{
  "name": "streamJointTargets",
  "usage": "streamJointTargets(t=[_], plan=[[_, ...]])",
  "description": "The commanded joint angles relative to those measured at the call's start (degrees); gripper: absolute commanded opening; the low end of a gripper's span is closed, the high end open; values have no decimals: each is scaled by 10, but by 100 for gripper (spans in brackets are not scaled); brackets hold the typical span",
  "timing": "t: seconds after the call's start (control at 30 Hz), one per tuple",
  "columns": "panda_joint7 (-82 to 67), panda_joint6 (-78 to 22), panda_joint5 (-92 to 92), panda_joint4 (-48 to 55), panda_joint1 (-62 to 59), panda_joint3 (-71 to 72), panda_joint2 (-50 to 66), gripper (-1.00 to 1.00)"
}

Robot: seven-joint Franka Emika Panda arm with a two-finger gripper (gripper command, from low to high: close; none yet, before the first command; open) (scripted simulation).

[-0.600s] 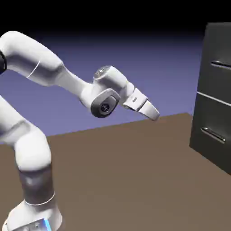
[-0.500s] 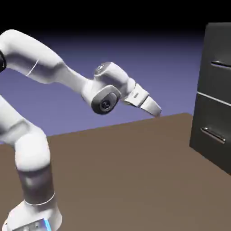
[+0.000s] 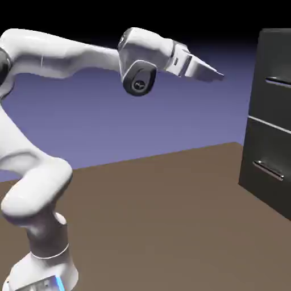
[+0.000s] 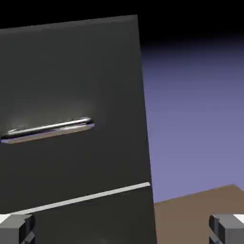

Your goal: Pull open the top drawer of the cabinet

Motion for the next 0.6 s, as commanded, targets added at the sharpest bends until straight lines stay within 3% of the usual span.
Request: streamJointTargets(t=[0.0, 0.57], plan=[[-4, 1, 21, 15, -21, 19, -2, 0], [-67, 16, 370, 270, -374, 350, -28, 0]])
